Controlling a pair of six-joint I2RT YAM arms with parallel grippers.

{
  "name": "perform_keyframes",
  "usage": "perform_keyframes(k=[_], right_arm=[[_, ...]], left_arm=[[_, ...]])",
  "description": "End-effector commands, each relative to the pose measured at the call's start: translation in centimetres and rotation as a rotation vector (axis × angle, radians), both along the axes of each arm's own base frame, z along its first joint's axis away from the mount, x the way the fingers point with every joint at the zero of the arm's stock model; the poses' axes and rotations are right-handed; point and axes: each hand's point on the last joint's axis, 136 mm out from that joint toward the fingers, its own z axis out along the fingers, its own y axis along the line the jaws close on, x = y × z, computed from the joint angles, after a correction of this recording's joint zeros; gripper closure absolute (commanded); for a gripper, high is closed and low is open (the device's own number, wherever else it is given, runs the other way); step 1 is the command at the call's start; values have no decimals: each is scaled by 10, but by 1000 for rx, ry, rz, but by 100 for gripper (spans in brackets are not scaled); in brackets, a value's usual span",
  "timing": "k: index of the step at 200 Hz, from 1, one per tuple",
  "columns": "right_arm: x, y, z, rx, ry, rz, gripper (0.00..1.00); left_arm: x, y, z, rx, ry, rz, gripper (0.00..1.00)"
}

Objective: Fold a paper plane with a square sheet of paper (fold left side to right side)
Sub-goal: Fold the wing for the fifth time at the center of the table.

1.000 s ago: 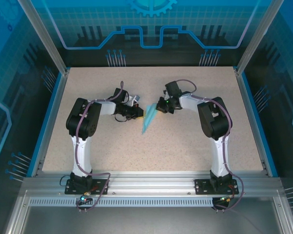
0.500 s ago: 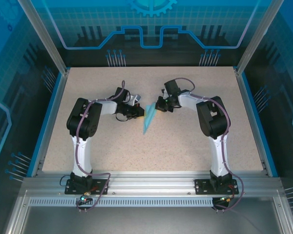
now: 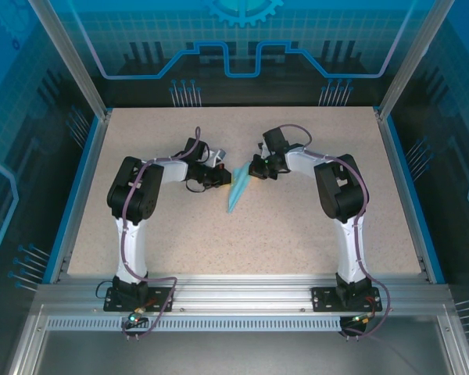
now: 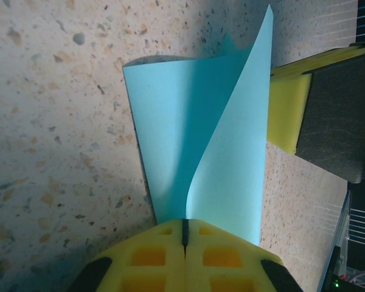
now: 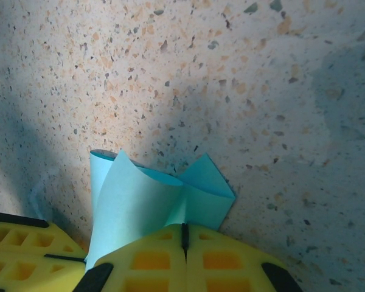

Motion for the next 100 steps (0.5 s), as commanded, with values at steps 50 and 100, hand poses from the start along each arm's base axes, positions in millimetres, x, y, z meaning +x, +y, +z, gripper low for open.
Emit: perform_keyframes(k=[50,100], right_arm=[[-5,0,1,17,-15,29,90],[-2,-3,19,45,-62,26,86]], left_arm=[[-9,0,-24,28,43,-34,95],[-12,2,-35,48,66,-35,96]])
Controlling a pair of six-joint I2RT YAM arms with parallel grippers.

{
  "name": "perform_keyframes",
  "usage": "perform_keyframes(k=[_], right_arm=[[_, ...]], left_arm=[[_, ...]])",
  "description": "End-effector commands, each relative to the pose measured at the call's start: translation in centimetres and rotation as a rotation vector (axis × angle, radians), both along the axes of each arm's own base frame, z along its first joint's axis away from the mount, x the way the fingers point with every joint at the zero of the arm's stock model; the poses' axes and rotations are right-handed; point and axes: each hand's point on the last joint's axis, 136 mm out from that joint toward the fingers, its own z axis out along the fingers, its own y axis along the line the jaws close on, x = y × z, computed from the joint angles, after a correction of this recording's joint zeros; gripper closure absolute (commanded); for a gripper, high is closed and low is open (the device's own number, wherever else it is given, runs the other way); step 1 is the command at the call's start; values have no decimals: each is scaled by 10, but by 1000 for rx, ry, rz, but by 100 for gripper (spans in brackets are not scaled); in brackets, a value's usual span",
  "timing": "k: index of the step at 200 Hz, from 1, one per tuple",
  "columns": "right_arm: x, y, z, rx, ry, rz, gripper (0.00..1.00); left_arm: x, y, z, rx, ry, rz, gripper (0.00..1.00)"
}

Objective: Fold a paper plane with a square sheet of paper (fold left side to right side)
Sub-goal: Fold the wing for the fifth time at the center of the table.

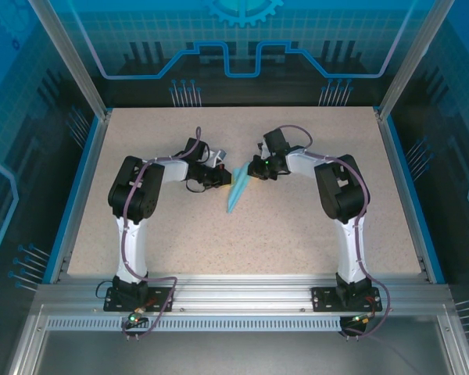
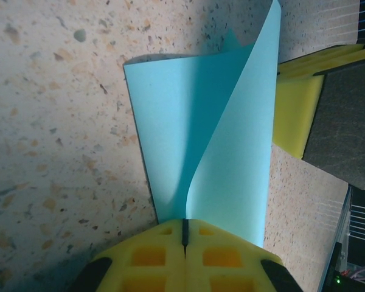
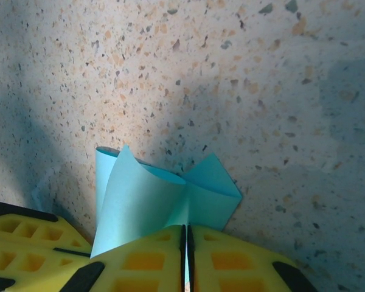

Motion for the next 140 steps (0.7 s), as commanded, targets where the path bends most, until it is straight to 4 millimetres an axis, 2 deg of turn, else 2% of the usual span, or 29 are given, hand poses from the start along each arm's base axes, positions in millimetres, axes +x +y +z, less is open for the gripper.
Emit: perform_keyframes(k=[1,82,118,140], right_arm=[[-1,-5,17,22,-29,6,86],[-6,-18,50,53,-118,-11,77],[-7,4,70,183,-132,12,78],[-7,18,69,184,-117,31,78]], left_arm=[[-12,3,-32,49,62,-20,96],[-11,2,-34,57,63,-22,96],[-11,2,-35,62,63,-24,96],[-12,2,-36,67,64,-26,96]])
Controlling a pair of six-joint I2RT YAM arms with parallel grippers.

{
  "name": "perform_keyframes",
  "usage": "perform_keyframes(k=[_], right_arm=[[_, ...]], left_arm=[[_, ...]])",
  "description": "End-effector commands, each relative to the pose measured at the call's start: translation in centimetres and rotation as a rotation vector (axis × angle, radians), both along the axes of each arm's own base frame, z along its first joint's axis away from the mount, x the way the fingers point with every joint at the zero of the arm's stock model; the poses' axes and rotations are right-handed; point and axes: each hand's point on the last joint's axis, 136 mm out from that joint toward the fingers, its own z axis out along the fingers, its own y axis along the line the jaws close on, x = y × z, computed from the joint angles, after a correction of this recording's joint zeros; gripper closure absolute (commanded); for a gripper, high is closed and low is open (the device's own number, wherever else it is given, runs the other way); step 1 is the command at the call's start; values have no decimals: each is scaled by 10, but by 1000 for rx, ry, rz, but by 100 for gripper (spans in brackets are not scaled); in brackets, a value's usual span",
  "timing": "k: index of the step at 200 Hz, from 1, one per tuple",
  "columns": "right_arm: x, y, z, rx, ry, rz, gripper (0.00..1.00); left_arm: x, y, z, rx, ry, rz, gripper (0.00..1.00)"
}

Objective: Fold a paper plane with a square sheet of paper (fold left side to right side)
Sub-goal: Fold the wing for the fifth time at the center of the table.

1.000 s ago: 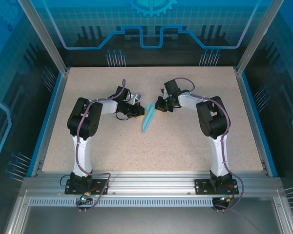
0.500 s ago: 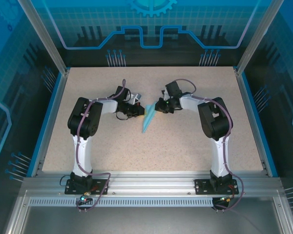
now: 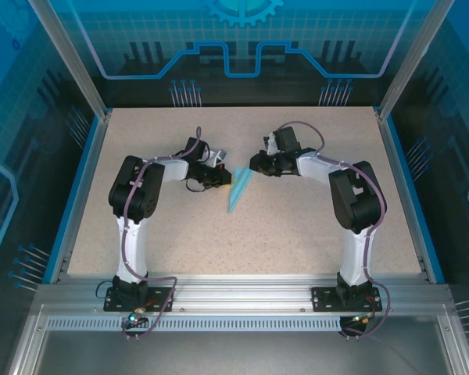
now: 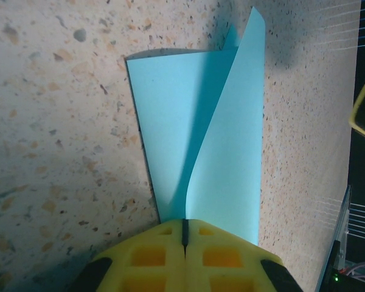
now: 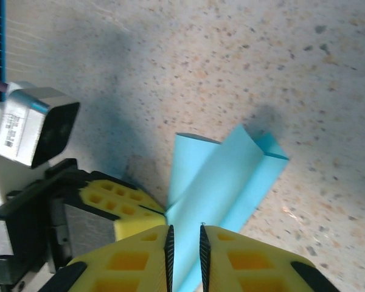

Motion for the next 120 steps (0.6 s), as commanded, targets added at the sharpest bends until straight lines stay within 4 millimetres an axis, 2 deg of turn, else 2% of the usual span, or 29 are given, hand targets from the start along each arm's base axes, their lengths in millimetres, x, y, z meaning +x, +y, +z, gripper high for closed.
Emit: perform_keyframes(k=[1,56,120], right_arm=[[0,22,14,58,-7,37,78],[1,46,-4,31,41,66,78],[0,46,-28,-11,89,67,79]], left_arm=[[-12,2,-35,66,53,-23,96],[-12,0,-35,83,48,-37,96],[-10,4,-39,119,50,-19,96]])
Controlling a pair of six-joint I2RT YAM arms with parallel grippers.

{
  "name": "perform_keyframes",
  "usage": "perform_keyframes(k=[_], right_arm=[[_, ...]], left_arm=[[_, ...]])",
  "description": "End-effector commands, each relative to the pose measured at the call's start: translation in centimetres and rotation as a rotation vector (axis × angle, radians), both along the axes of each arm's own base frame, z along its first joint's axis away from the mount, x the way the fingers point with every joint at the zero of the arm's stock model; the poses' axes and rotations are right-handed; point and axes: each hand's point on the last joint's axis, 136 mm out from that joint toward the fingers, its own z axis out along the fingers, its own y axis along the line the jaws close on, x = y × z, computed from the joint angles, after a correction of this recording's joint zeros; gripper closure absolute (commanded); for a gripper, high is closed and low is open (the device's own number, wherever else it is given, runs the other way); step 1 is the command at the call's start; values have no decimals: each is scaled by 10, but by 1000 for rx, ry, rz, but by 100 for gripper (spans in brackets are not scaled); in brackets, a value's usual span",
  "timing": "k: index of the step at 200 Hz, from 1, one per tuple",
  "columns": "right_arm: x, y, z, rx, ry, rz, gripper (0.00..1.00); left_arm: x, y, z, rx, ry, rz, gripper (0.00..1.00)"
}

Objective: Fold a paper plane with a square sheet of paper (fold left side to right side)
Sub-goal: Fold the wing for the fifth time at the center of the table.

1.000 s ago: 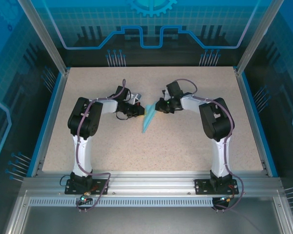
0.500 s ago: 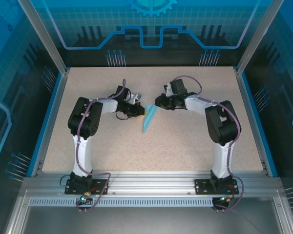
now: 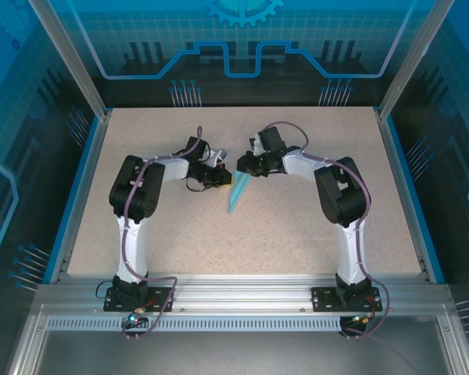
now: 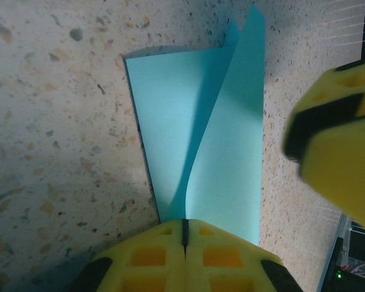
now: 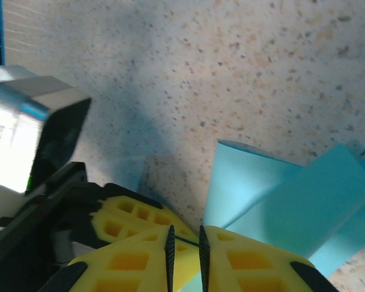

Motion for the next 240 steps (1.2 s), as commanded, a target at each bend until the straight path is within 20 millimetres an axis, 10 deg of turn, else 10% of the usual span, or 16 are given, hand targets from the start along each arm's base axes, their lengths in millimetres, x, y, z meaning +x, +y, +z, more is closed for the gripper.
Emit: perform_keyframes(k=[1,240], right_arm=[[-3,3,-10,-21,35,6,79],[-25,-29,-66,-150,174,-43,79]], left_arm=[[-10,4,-38,106,46,-6,96],[-6,6,-36,118,60,23,93]])
